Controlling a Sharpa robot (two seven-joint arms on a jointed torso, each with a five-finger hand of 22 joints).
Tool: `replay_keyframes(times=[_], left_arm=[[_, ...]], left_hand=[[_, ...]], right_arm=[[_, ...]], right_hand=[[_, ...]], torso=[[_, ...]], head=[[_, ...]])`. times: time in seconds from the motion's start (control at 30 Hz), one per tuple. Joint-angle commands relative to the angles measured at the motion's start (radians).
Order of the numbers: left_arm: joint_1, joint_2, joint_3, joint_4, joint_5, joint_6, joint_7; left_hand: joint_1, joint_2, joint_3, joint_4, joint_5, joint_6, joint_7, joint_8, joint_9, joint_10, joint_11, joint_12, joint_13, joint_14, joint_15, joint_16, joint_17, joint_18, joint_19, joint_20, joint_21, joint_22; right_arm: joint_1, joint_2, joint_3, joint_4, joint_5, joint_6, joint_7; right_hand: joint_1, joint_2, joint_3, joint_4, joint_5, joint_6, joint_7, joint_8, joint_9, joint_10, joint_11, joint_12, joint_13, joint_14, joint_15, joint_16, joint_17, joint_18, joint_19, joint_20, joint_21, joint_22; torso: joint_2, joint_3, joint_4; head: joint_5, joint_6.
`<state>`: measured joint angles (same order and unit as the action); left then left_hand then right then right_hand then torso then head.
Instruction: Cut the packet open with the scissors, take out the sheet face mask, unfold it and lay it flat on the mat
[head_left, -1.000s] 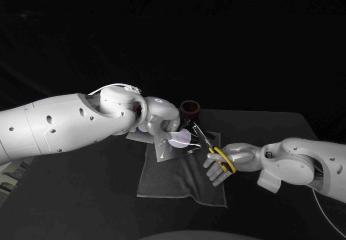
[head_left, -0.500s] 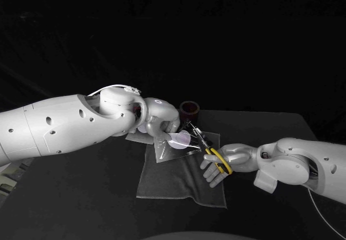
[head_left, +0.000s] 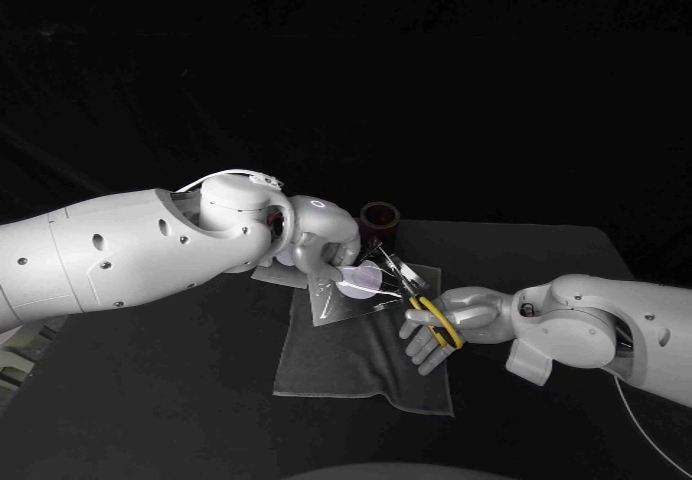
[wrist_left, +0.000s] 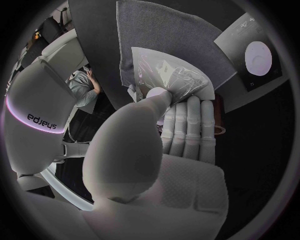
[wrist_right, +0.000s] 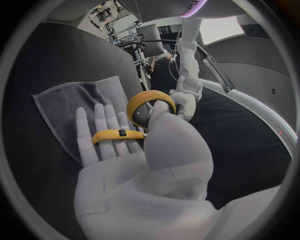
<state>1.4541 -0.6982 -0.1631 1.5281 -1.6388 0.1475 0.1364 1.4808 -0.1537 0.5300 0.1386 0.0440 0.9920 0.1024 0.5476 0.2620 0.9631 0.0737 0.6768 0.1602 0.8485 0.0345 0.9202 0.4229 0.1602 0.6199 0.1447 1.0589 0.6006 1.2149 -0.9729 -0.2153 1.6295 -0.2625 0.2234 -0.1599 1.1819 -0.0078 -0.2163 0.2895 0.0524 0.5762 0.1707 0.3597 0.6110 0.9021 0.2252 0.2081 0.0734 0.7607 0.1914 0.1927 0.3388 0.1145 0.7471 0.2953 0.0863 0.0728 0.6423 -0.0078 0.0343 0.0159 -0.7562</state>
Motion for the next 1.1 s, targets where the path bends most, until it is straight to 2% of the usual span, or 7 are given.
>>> replay_keyframes(times=[0.03, 0.17, 0.57, 0.9, 1.1], left_arm=[[0.001, 0.002, 0.0, 0.006, -0.02, 0.018, 0.009], [0.001, 0.003, -0.001, 0.011, -0.029, 0.024, 0.007], [0.001, 0.007, -0.004, 0.016, -0.055, 0.039, -0.001], [0.001, 0.007, -0.004, 0.008, -0.064, 0.037, -0.003], [0.001, 0.009, -0.004, 0.006, -0.066, 0.036, -0.003]], left_hand=[[-0.002, 0.01, 0.141, -0.138, 0.004, 0.006, -0.001, 0.004, 0.036, 0.003, 0.003, -0.003, 0.001, -0.004, 0.0, -0.005, -0.001, 0.02, -0.003, 0.0, 0.002, 0.001], [-0.002, 0.01, 0.141, -0.139, 0.004, 0.006, -0.001, 0.003, 0.037, 0.003, 0.003, -0.004, 0.001, -0.004, 0.0, -0.005, -0.001, 0.02, -0.004, -0.001, 0.002, 0.0], [-0.002, 0.01, 0.142, -0.14, 0.004, 0.006, -0.001, 0.003, 0.038, 0.003, 0.003, -0.004, 0.001, -0.005, -0.001, -0.006, -0.001, 0.02, -0.005, -0.001, 0.002, 0.0], [-0.002, 0.011, 0.142, -0.14, 0.004, 0.006, -0.001, 0.003, 0.039, 0.003, 0.003, -0.004, 0.001, -0.005, -0.001, -0.006, -0.001, 0.02, -0.005, -0.001, 0.002, 0.0], [-0.002, 0.012, 0.142, -0.139, 0.004, 0.006, -0.001, 0.002, 0.04, 0.003, 0.003, -0.005, 0.001, -0.005, -0.001, -0.006, -0.001, 0.02, -0.005, -0.001, 0.002, 0.0]], right_arm=[[0.004, 0.004, 0.002, -0.001, -0.009, 0.012, -0.001], [0.008, 0.006, 0.002, -0.003, -0.01, 0.01, -0.001], [0.034, 0.02, 0.001, -0.028, -0.004, 0.021, -0.014], [0.038, 0.013, -0.001, -0.034, -0.003, 0.052, -0.043], [0.039, 0.015, -0.002, -0.039, -0.008, 0.057, -0.053]], right_hand=[[0.0, 0.007, -0.001, 0.003, -0.003, 0.006, 0.12, 0.005, -0.001, 0.015, 0.005, 0.005, -0.001, -0.02, 0.015, 0.004, -0.002, 0.036, -0.001, -0.007, 0.001, 0.001], [-0.001, 0.008, -0.002, 0.004, -0.003, 0.007, 0.12, 0.006, -0.002, 0.016, 0.004, 0.006, -0.002, -0.019, 0.014, 0.006, -0.002, 0.037, -0.001, -0.007, 0.001, 0.001], [-0.008, 0.009, -0.006, 0.004, -0.004, 0.013, 0.118, 0.015, -0.007, 0.025, 0.002, 0.013, -0.002, -0.013, 0.012, 0.013, -0.006, 0.039, 0.002, -0.007, 0.003, 0.002], [-0.01, 0.008, -0.008, 0.004, -0.004, 0.015, 0.117, 0.017, -0.008, 0.027, 0.001, 0.015, -0.002, -0.01, 0.011, 0.015, -0.006, 0.04, 0.003, -0.007, 0.004, 0.002], [-0.01, 0.008, -0.008, 0.004, -0.004, 0.015, 0.117, 0.017, -0.009, 0.027, 0.001, 0.015, -0.003, -0.01, 0.011, 0.016, -0.007, 0.04, 0.003, -0.007, 0.004, 0.002]], torso=[[0.0, 0.0005, -0.0005], [0.001, 0.0013, -0.0006], [0.0, -0.0003, -0.0001], [-0.001, -0.0012, -0.0008], [0.0, 0.0005, -0.0003]], head=[[0.002, 0.0], [0.002, -0.002], [-0.001, -0.004], [0.001, -0.007], [0.002, -0.007]])
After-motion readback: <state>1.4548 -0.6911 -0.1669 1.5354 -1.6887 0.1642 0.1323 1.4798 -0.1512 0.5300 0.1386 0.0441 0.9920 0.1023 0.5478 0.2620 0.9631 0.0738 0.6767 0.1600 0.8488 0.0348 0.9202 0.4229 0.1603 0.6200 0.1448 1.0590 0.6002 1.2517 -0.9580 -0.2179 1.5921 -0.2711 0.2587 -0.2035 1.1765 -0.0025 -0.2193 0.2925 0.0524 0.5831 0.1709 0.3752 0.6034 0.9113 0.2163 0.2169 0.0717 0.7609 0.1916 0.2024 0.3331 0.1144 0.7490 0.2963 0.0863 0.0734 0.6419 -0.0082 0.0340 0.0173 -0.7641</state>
